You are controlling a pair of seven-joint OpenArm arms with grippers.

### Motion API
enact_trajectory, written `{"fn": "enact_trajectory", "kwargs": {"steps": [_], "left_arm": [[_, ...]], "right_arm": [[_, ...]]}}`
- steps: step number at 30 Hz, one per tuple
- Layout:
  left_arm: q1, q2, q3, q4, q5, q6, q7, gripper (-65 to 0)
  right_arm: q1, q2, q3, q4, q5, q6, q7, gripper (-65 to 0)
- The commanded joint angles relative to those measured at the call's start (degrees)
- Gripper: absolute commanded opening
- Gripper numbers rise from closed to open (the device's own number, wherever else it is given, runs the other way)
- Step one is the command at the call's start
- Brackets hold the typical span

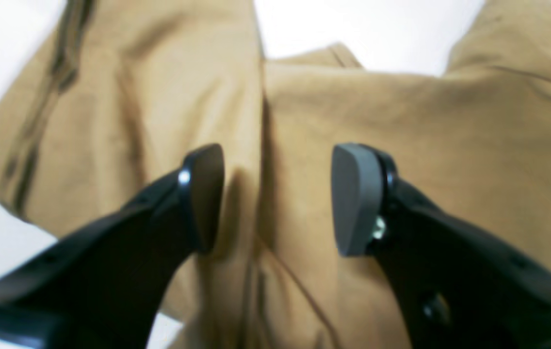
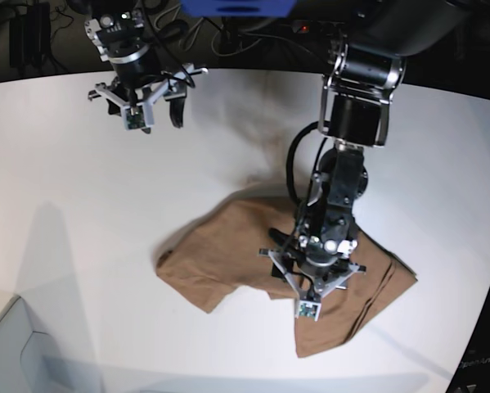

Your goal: Layout the t-shirt on the table in an organized manner, then fold the t-shirt properly

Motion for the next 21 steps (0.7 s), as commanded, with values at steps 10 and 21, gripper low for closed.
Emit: {"fn": "enact_trajectory", "kwargs": {"steps": [10, 21], "left_arm": [[-1.59, 0.29, 0.03, 0.72, 4.1, 0.3, -0.62, -31.3], [0.25, 0.12, -0.14, -0.95, 4.54, 0.3, -0.53, -42.1]], "right_arm": [[0.13, -0.05, 0.0, 0.85, 0.01, 0.12, 1.35, -32.4], [0.13, -0.05, 0.0, 0.85, 0.01, 0.12, 1.35, -32.4]]}}
